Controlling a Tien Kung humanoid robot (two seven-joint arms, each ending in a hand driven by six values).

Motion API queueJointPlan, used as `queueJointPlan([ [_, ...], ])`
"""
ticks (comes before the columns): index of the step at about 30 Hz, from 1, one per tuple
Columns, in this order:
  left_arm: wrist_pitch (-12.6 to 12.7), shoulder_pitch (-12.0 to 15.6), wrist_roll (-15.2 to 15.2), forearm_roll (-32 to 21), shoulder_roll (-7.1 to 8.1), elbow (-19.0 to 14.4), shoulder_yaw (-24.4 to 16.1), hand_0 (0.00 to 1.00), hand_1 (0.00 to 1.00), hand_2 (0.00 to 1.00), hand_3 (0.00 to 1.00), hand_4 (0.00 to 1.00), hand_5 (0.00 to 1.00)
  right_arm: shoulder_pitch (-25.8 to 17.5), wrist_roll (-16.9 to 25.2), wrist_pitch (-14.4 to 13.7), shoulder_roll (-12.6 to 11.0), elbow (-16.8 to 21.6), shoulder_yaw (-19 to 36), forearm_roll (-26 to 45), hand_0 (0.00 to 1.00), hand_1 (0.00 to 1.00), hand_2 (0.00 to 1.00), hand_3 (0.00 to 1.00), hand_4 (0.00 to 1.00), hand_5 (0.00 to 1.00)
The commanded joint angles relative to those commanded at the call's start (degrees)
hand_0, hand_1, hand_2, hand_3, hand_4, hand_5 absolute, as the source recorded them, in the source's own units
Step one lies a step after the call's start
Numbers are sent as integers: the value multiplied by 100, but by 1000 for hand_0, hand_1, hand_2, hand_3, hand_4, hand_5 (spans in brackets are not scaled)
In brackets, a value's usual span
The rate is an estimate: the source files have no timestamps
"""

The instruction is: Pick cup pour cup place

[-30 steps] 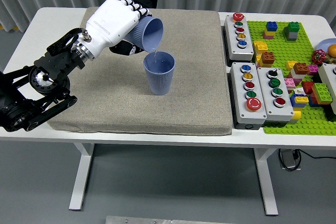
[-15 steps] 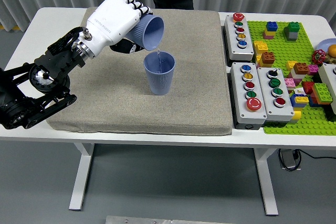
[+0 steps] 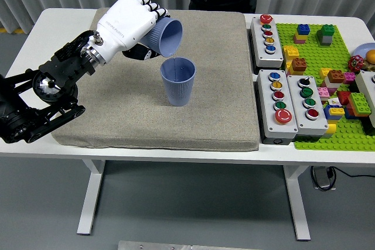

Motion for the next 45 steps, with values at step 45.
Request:
queueJointPlan([
  [45, 362, 577, -286, -1229, -77, -21, -942, 460, 444, 480, 489, 688, 139, -26, 4, 25, 7, -1, 72, -70, 669, 609, 558, 550, 2, 199],
])
